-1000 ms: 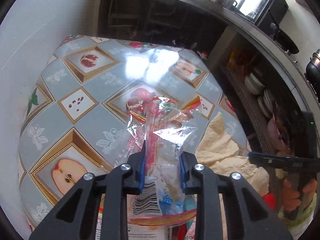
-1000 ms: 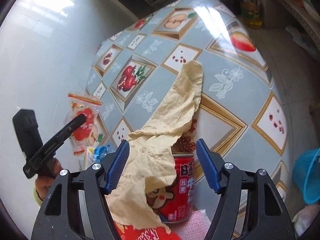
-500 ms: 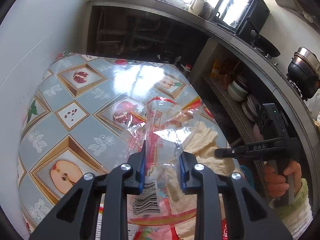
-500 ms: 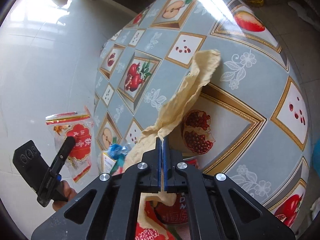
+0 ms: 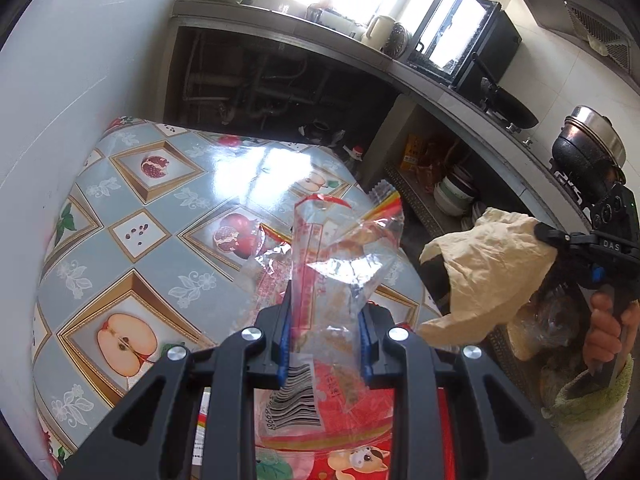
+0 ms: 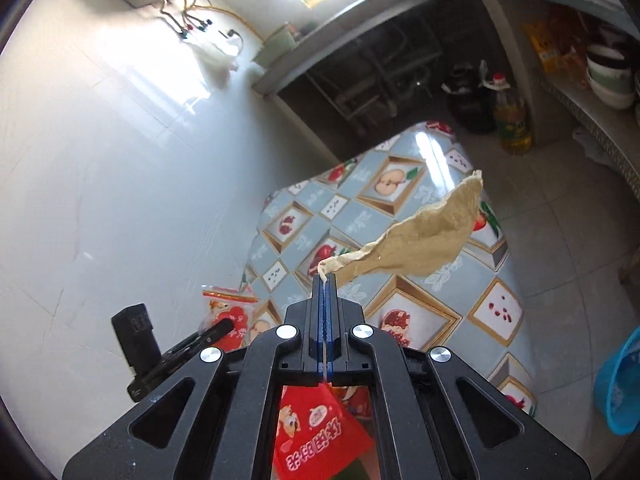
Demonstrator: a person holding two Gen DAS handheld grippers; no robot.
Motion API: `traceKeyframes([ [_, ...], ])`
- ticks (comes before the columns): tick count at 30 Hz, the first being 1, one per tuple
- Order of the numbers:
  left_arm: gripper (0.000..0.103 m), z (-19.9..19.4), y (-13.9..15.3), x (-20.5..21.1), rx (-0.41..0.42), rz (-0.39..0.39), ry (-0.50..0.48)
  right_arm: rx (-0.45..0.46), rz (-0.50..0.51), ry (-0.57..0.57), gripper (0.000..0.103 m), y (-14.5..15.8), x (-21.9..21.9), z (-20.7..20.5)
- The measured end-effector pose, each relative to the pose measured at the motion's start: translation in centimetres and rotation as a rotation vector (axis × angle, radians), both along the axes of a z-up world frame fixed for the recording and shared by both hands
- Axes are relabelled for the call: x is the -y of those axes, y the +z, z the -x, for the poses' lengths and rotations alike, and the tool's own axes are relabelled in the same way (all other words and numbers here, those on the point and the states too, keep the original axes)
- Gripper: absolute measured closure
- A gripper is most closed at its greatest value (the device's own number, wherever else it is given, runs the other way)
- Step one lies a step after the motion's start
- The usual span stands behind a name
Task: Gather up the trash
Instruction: 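Carry the zip bag and tan paper to the blue wastebasket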
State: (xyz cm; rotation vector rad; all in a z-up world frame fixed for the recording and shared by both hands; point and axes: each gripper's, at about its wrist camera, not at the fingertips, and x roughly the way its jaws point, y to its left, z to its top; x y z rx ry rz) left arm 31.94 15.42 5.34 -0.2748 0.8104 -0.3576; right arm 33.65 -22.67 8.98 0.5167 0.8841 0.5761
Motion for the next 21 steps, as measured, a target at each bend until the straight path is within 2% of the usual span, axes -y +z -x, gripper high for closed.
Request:
traceKeyframes([
  [5,0.079,2.8,1.8,1.1,0.060,0.028,-0.034,0.103,0.050,0.005,0.103,2.9,1.6,7.3],
  [9,0.079,5.8,3.0,2.4,0.120,0.040,-0.072,0.182,0.129,-0.005,0.103,4.1,2.4,13.9],
  [15,0.079,9.4,3.8,5.2,0.152,0.082,-0.145,0.181,0.158,-0.062,0.103,2.1,4.1,20.3],
  [21,0.079,11.4,4.1,9.6,0.148,0.107,-0.256,0.130,0.114,-0.181,0.103,-1.4,7.1,23.3],
])
